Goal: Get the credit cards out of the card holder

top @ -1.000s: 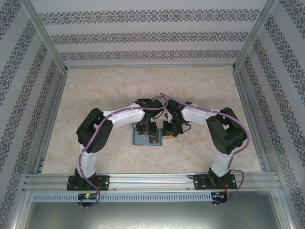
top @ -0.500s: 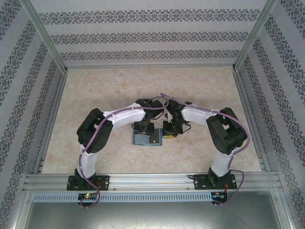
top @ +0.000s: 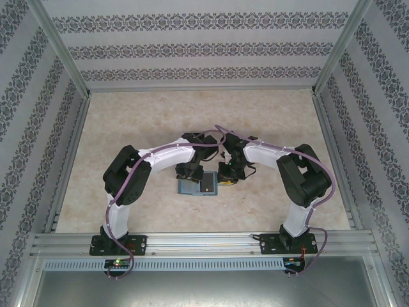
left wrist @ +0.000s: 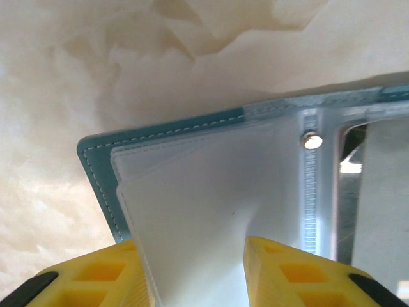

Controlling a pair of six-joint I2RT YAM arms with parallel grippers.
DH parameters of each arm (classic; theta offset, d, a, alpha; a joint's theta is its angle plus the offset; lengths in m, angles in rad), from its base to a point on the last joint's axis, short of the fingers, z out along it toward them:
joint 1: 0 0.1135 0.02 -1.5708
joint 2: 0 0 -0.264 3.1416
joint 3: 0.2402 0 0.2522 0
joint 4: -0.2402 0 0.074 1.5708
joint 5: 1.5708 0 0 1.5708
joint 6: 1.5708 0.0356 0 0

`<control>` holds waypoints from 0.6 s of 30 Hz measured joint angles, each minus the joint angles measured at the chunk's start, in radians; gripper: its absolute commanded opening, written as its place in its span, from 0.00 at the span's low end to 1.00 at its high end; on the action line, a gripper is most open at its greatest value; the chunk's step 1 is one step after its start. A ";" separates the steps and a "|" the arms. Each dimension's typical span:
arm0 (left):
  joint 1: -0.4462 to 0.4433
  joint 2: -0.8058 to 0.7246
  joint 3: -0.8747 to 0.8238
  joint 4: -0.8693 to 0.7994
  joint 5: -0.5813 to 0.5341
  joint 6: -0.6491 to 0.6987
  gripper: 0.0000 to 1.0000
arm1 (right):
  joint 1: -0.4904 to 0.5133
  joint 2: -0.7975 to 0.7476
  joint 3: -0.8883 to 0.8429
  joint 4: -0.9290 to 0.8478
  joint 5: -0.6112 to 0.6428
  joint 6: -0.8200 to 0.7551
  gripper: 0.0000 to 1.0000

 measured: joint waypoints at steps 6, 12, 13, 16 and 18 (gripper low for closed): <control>0.009 0.000 -0.047 -0.001 0.002 0.026 0.39 | 0.000 0.000 0.000 0.000 0.000 0.000 0.22; 0.023 0.000 -0.054 -0.002 0.005 0.043 0.36 | 0.000 0.000 0.001 0.000 0.000 0.000 0.22; 0.023 -0.002 -0.054 -0.002 0.005 0.046 0.36 | 0.000 0.000 0.001 0.000 0.000 0.000 0.22; 0.029 -0.009 -0.055 -0.011 -0.004 0.052 0.35 | 0.000 0.000 0.000 -0.001 0.000 0.000 0.22; 0.034 -0.019 -0.055 -0.023 -0.013 0.053 0.35 | 0.000 0.000 0.001 -0.001 0.000 0.000 0.22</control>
